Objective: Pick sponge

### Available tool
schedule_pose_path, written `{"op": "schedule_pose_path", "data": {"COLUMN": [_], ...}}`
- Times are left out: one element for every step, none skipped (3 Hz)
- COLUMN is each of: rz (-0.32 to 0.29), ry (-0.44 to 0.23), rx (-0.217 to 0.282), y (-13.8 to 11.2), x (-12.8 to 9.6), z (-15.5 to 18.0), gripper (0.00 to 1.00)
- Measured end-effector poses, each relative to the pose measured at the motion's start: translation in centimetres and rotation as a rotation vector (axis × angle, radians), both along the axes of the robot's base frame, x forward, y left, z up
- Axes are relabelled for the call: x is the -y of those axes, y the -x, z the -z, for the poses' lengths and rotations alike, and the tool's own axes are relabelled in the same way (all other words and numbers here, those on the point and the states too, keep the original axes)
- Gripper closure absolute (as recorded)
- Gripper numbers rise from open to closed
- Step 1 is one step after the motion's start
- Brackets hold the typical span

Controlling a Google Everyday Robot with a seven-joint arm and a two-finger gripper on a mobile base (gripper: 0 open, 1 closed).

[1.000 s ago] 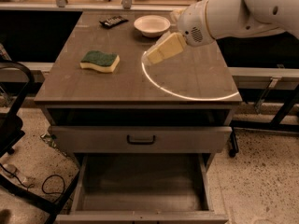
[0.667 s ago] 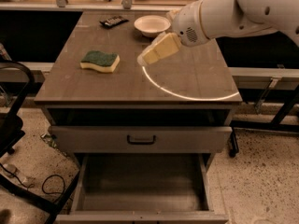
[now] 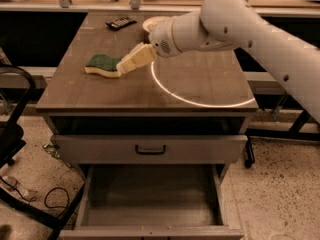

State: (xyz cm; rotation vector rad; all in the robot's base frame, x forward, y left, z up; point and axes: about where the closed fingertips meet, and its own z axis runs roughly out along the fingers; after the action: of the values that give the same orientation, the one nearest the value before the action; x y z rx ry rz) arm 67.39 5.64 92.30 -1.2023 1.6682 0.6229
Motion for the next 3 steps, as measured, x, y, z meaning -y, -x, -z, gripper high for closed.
{"op": "schedule_pose_path", "data": {"rz": [-0.017,-0.046,-0.088], "ry": [-0.045,-0.077,-0.113], "rx": [-0.019,-0.033,-0.060], "y": [-2.1,-3.2,-3.8], "x": [-3.2,-5.8,-8.8], "z": [2.4,4.7,7.9], "gripper": [0.00,0.00,0.03]}}
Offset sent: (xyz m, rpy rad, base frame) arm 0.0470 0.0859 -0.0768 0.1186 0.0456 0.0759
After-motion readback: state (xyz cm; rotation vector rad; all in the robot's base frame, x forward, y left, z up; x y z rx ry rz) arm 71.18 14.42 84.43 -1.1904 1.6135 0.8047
